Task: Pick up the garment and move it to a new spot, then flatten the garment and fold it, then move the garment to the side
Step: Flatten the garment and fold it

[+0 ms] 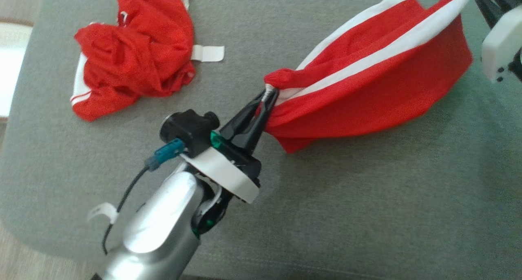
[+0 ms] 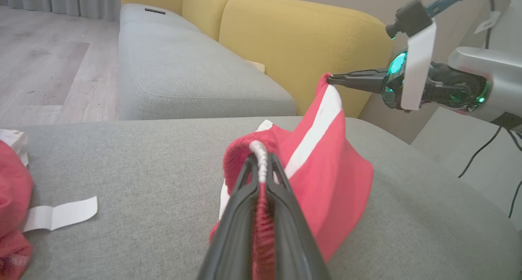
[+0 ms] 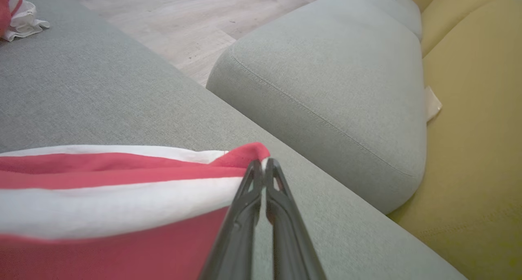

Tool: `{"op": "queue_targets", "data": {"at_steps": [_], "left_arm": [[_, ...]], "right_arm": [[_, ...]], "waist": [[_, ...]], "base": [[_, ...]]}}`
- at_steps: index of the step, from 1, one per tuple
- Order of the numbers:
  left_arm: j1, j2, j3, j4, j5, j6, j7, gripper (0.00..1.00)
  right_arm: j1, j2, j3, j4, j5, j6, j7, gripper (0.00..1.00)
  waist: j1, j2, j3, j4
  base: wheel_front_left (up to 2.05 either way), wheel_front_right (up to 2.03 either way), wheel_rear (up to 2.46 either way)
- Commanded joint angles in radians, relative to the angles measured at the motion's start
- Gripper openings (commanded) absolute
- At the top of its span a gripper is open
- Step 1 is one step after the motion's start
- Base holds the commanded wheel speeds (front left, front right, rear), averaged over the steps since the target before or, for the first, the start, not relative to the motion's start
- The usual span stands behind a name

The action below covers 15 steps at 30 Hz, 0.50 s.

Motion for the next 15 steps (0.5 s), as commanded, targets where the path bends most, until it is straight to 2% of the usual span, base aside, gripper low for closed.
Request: {"op": "queue_targets", "data": {"at_steps": [1,15], "left_arm": [[-0.053,-0.006,0.019,-0.016,-0.010,0.001,-0.005,0.00],[-0.117,-0.071,0.024,0.049,-0.002,0.001,-0.005,0.00]], "right_arm": [[-0.049,-0.015,0.034,0.022,0.005,-0.001,-0.017,0.00],[-0.259,0.009,0.211,0.251,0.035,-0.001,-0.089,0.00]], "waist": [[-0.0001,0.0000,0.036,0.041],[-0.0001,0.0000,0.117,0.097]], "base": [[0.00,0.00,0.00],[0.00,0.00,0.00]]}}
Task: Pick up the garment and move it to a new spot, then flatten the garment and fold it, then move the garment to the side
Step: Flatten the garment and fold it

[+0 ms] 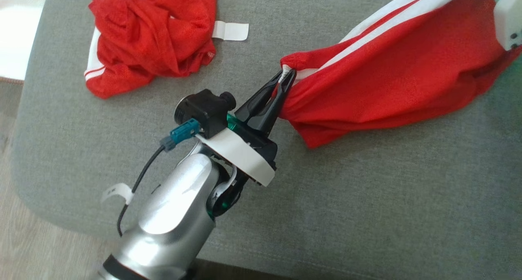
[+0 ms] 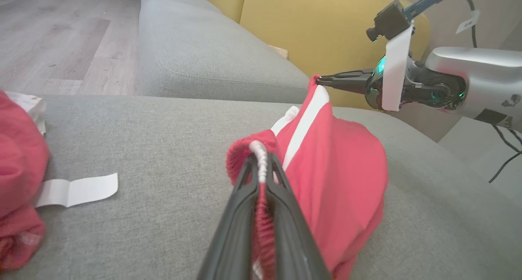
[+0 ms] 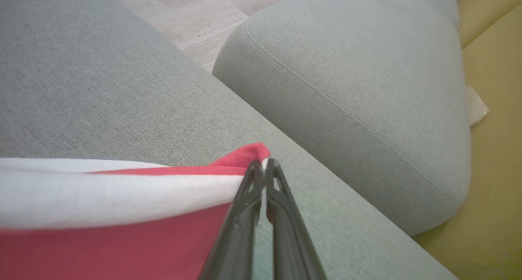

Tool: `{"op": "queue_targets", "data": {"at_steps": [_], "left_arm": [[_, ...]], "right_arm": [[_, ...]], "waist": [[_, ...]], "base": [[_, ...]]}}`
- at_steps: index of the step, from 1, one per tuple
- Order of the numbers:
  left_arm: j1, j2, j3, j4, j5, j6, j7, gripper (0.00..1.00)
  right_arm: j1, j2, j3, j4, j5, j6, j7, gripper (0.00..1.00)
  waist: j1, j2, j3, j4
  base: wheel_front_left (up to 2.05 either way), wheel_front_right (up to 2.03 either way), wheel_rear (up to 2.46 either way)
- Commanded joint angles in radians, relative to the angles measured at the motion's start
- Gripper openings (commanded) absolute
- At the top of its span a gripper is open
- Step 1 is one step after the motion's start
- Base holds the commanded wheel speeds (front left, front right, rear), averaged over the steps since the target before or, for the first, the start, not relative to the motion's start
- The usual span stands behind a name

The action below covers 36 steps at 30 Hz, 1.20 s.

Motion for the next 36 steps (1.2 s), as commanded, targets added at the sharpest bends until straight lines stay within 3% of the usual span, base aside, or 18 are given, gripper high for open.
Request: {"op": "queue_targets", "data": {"at_steps": [1,4,5,6,7,8,15,22,31,36], "left_arm": [[-0.036,0.007,0.030,-0.024,-0.002,0.001,-0.005,0.00],[-0.047,0.002,0.024,0.004,-0.004,0.001,-0.005,0.00],[-0.050,0.001,0.021,0.012,-0.005,0.001,-0.005,0.00],[-0.053,0.000,0.021,0.019,-0.005,0.001,-0.005,0.35],[-0.055,0.000,0.023,0.024,-0.004,0.001,-0.005,0.84],[-0.056,-0.001,0.023,0.030,-0.003,0.001,-0.005,1.00],[-0.047,-0.002,0.059,0.060,0.019,0.001,-0.005,1.00],[0.002,0.002,0.142,0.056,0.047,0.001,-0.005,1.00],[0.110,0.008,0.313,-0.011,0.085,0.003,-0.005,1.00],[0.169,0.005,0.394,-0.054,0.103,0.010,-0.005,1.00]], "right_arm": [[-0.017,0.001,0.010,-0.004,0.011,-0.001,-0.014,0.00],[-0.045,0.014,0.060,0.055,0.021,-0.001,-0.023,0.00],[-0.049,0.019,0.070,0.070,0.023,-0.001,-0.025,0.27],[-0.052,0.023,0.077,0.085,0.026,-0.001,-0.027,1.00],[-0.056,0.027,0.087,0.100,0.024,-0.001,-0.033,1.00],[-0.057,0.031,0.097,0.115,0.025,-0.001,-0.036,1.00],[-0.046,0.066,0.139,0.189,0.058,-0.001,-0.089,1.00],[-0.003,0.112,0.116,0.231,0.136,-0.001,-0.193,1.00],[0.106,0.177,-0.002,0.218,0.246,-0.001,-0.404,1.00],[0.171,0.209,-0.099,0.193,0.276,-0.001,-0.450,1.00]], "waist": [[-0.0002,0.0000,0.010,0.006],[-0.0002,0.0000,0.021,0.006],[-0.0002,0.0000,0.021,0.004],[-0.0002,0.0000,0.021,0.002],[-0.0002,0.0000,0.019,-0.001],[-0.0002,0.0000,0.016,-0.004],[-0.0002,0.0000,-0.042,-0.045],[-0.0002,0.0000,-0.145,-0.111],[-0.0002,0.0000,-0.269,-0.205],[-0.0002,0.0000,-0.309,-0.245]], "base": [[0.00,0.00,0.00],[0.00,0.00,0.00],[0.00,0.00,0.00],[0.00,0.00,0.00],[0.00,0.00,0.00],[0.00,0.00,0.00],[0.00,0.00,0.00],[0.00,0.00,0.00],[0.00,0.00,0.00],[0.00,0.00,0.00]]}}
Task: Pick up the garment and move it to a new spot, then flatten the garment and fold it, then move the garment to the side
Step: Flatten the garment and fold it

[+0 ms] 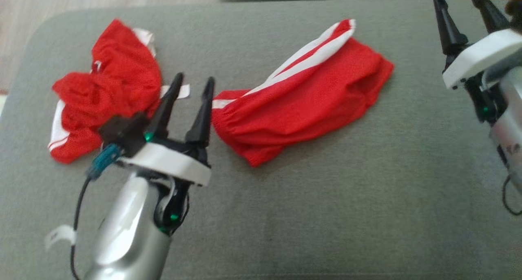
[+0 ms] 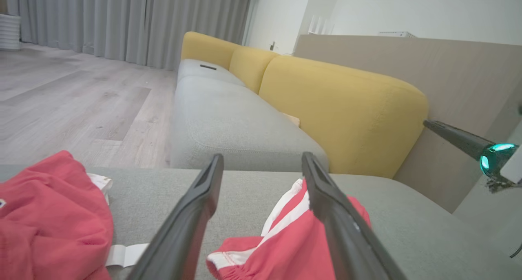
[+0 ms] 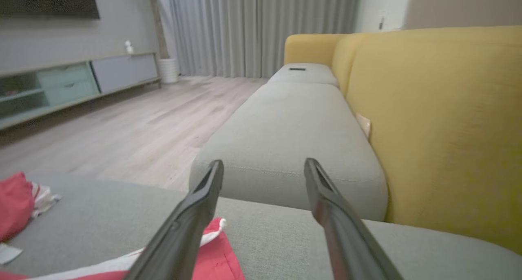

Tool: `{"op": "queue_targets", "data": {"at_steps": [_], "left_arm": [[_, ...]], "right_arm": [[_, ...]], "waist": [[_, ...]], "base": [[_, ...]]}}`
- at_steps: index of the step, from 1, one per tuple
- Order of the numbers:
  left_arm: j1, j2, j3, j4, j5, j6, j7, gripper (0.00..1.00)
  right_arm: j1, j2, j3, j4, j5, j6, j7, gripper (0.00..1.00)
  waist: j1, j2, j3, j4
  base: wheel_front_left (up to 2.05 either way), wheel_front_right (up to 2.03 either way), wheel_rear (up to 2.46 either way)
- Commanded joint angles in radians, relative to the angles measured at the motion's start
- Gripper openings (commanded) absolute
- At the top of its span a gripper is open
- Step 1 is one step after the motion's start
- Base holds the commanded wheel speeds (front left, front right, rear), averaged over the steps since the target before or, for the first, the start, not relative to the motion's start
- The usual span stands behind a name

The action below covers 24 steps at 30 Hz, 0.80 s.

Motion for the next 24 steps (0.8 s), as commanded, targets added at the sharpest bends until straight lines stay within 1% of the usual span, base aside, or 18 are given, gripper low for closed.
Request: {"op": "queue_targets", "data": {"at_steps": [1,4,8,11,14,16,18,19,24], "left_arm": [[-0.002,0.010,0.056,-0.047,0.012,0.004,-0.005,1.00],[0.043,0.008,0.096,-0.076,0.029,0.005,-0.005,1.00],[0.101,0.005,0.136,-0.113,0.058,0.006,-0.005,1.00],[0.148,0.004,0.166,-0.142,0.068,0.006,-0.005,1.00],[0.195,0.004,0.187,-0.176,0.062,0.010,-0.005,1.00],[0.223,0.004,0.192,-0.199,0.062,0.012,-0.005,1.00],[0.248,0.004,0.190,-0.219,0.077,0.014,-0.005,1.00],[0.259,0.004,0.190,-0.226,0.067,0.017,-0.005,1.00],[0.281,0.004,0.181,-0.249,0.062,0.019,-0.005,1.00]], "right_arm": [[0.027,0.012,-0.038,-0.033,0.007,-0.001,-0.017,1.00],[0.101,0.038,-0.133,-0.081,-0.006,-0.001,-0.023,1.00],[0.240,0.081,-0.281,-0.192,-0.083,-0.001,-0.024,1.00],[0.365,0.136,-0.397,-0.273,-0.156,-0.001,-0.024,1.00],[0.483,0.199,-0.474,-0.341,-0.247,-0.001,-0.024,1.00],[0.548,0.249,-0.532,-0.378,-0.285,-0.001,-0.024,1.00],[0.597,0.293,-0.576,-0.418,-0.324,-0.001,-0.024,1.00],[0.618,0.310,-0.592,-0.438,-0.346,-0.001,-0.020,1.00],[0.683,0.361,-0.643,-0.539,-0.421,-0.001,0.022,1.00]], "waist": [[0.0001,-0.0001,-0.042,-0.046],[0.0001,-0.0001,-0.063,-0.067],[0.0001,-0.0001,-0.083,-0.091],[0.0001,-0.0001,-0.098,-0.110],[0.0001,-0.0001,-0.107,-0.127],[0.0001,-0.0001,-0.111,-0.135],[0.0001,-0.0001,-0.111,-0.141],[0.0001,-0.0001,-0.111,-0.143],[0.0001,-0.0001,-0.104,-0.143]], "base": [[0.00,0.00,0.00],[0.00,0.00,0.00],[0.00,0.00,0.00],[0.00,0.00,0.00],[0.00,0.00,0.00],[0.00,0.00,0.00],[0.00,0.00,0.00],[0.00,0.00,0.00],[0.00,0.00,0.00]]}}
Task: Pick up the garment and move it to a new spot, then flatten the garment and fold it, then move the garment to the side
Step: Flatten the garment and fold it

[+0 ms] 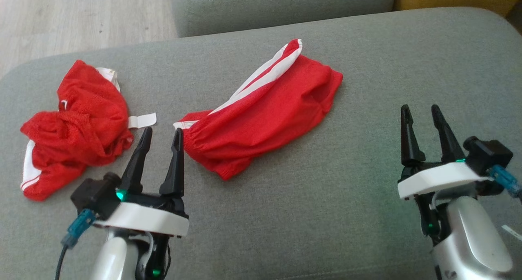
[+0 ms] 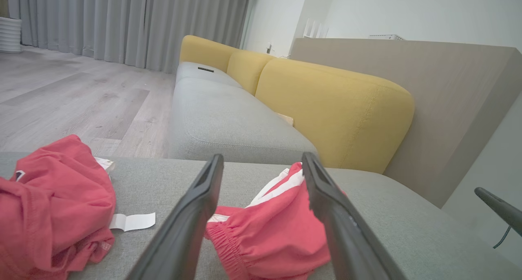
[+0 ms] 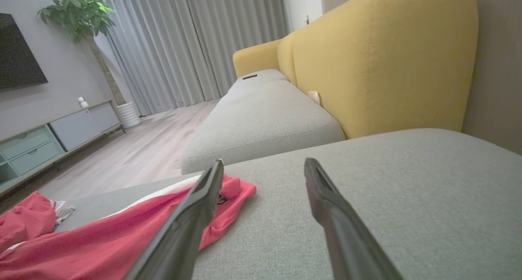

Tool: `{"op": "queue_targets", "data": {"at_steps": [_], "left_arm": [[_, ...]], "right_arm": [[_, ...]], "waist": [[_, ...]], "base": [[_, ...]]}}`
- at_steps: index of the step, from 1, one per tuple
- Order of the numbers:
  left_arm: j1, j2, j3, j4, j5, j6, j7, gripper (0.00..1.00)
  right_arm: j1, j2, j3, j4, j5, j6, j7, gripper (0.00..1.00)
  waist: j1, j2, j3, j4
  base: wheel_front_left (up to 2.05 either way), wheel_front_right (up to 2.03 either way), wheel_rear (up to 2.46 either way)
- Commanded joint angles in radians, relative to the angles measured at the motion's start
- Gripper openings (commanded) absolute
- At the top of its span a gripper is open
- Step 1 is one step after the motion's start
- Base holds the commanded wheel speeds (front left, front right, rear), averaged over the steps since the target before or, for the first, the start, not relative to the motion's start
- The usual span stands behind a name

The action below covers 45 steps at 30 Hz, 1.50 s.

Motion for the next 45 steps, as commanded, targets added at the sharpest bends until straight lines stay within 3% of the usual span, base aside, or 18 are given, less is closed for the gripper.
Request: {"op": "queue_targets", "data": {"at_steps": [1,10,17,27,35,45], "left_arm": [[-0.034,0.006,0.029,-0.042,-0.002,0.003,-0.005,1.00],[-0.066,0.006,-0.008,-0.044,-0.006,-0.003,-0.005,1.00],[-0.091,0.006,-0.029,-0.036,-0.014,-0.006,-0.005,1.00],[-0.138,0.006,-0.073,-0.024,-0.032,-0.008,-0.005,1.00],[-0.169,0.006,-0.099,0.003,-0.041,-0.002,-0.005,1.00],[-0.168,0.006,-0.120,0.012,-0.030,-0.005,-0.005,1.00]], "right_arm": [[-0.009,0.012,0.008,-0.063,-0.018,-0.001,0.013,1.00],[-0.006,0.035,-0.069,-0.126,-0.040,-0.001,0.139,1.00],[-0.090,0.040,-0.116,-0.063,0.094,-0.001,0.260,1.00],[-0.304,0.041,-0.249,0.179,0.362,-0.001,0.418,1.00],[-0.470,0.038,-0.389,0.400,0.424,-0.001,0.504,1.00],[-0.502,0.028,-0.371,0.427,0.472,-0.001,0.546,1.00]], "waist": [[0.0001,-0.0001,0.005,0.005],[0.0001,-0.0001,0.054,0.059],[0.0001,-0.0001,0.121,0.129],[0.0001,-0.0001,0.216,0.252],[0.0001,-0.0001,0.263,0.313],[0.0001,-0.0001,0.270,0.328]], "base": [[0.00,0.00,0.00],[0.00,0.00,0.00],[0.00,0.00,0.00],[0.00,0.00,0.00],[0.00,0.00,0.00],[0.00,0.00,0.00]]}}
